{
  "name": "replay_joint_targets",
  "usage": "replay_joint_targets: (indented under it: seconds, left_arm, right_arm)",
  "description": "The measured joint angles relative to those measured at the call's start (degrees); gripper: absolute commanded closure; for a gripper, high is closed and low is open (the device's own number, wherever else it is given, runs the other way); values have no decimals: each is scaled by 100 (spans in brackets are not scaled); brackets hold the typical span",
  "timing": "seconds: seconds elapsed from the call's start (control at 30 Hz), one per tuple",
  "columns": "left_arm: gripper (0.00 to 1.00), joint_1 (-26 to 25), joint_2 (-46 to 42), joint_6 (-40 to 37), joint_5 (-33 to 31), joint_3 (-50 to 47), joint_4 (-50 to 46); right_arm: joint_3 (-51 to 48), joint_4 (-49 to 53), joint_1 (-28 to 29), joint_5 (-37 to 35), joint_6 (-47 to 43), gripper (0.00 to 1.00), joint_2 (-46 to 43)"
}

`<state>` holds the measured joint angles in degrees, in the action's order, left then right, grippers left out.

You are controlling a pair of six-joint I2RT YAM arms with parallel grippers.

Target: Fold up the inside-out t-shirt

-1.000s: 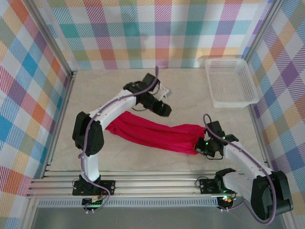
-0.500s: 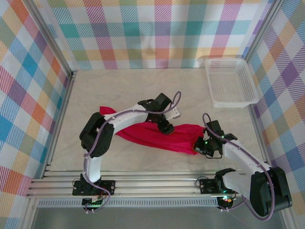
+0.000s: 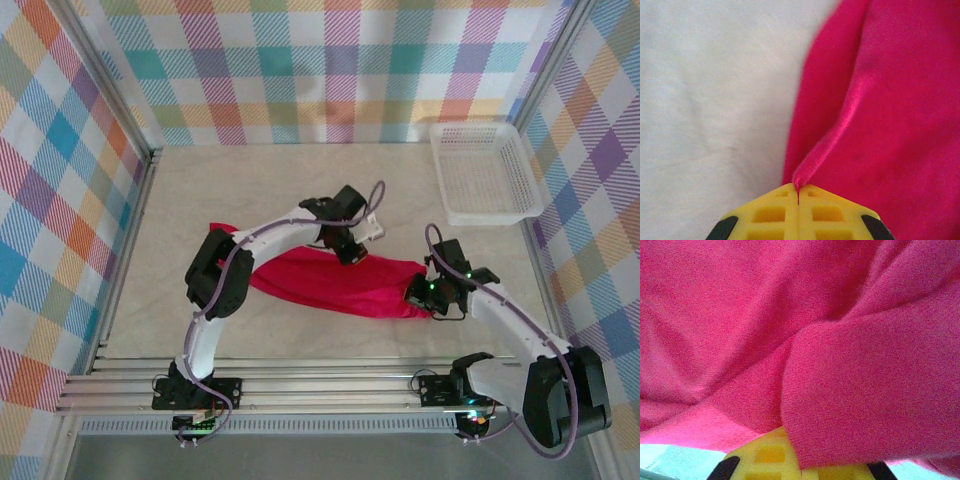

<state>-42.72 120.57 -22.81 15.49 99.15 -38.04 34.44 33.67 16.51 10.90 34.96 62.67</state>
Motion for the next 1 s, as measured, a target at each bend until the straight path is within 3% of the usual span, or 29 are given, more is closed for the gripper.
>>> replay_joint_targets:
  seconds: [0.13, 0.33, 0.6, 0.7, 0.77, 0.87, 1.0]
  left_arm:
    - [100, 616, -256, 557, 17, 595, -144]
    - [100, 1381, -1217, 1303, -227, 706, -114]
    - [100, 1276, -1211, 1617, 105, 782, -323]
    - [100, 1285, -973, 1884, 354, 782, -417]
    - [100, 1283, -813, 2057, 472, 780, -448]
    - [100, 1237, -737, 2271, 573, 577, -409]
    - [100, 1172, -739, 2483, 625, 234, -321]
  right_arm:
    - [660, 20, -59, -262, -232, 100, 365]
    - [1047, -168, -188, -520, -446, 100, 901]
    - [713, -247, -181, -741, -439, 100, 1027]
    - [772, -17, -177, -772, -431, 80, 973]
    - [960, 221, -96, -782, -444, 76, 914]
    - [1375, 280, 162, -697, -365, 76, 765]
    - [1985, -70, 573, -400, -186, 85, 977]
